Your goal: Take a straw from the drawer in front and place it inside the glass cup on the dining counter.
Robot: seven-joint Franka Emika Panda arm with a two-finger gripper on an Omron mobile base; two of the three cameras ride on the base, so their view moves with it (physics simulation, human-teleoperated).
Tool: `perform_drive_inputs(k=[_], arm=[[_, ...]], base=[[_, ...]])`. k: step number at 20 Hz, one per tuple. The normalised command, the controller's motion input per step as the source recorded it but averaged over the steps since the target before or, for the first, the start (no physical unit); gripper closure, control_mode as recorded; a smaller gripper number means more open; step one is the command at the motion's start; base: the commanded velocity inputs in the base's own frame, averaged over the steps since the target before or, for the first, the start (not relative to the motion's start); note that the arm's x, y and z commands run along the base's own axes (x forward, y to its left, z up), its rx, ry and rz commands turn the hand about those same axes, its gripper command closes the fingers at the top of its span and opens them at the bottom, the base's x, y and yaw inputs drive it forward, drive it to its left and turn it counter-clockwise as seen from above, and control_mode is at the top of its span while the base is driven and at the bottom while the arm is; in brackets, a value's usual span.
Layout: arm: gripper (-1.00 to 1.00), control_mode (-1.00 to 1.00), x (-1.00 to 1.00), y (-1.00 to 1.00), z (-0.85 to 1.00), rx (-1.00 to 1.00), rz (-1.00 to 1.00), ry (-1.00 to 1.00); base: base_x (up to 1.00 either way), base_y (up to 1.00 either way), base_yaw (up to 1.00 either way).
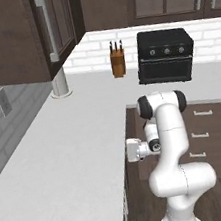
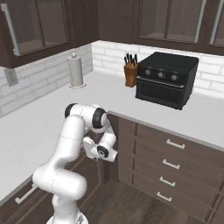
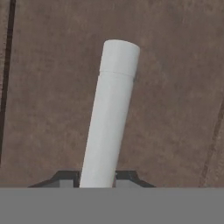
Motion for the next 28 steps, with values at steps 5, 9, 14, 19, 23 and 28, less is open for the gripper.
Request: perform_drive_inputs(k=[5,9,14,19,23,28], arm=[[1.0,-1.0,-0.38,-0.33,0.0,0.0,0.0,-0.03],[1.0,-1.0,-0.64,-0.67,0.0,0.0,-0.02,-0.1],[1.0,-1.0,-0.76,-0.96,0.0,0.0,-0.01,-0.08],[1.0,-1.0,-0.74,-1.0,0.0,0.0,-0.01,-0.06],[1.0,-1.0,-0.63,-1.0,0.0,0.0,0.0,-0.02],[1.0,-1.0,-0.49,-1.0,0.0,0.0,0.0,0.0]], base=[[0.0,0.0,0.0],[0.0,0.0,0.0],[0.0,0.0,0.0],[0.0,0.0,0.0],[0.0,0.0,0.0],[0.0,0.0,0.0]])
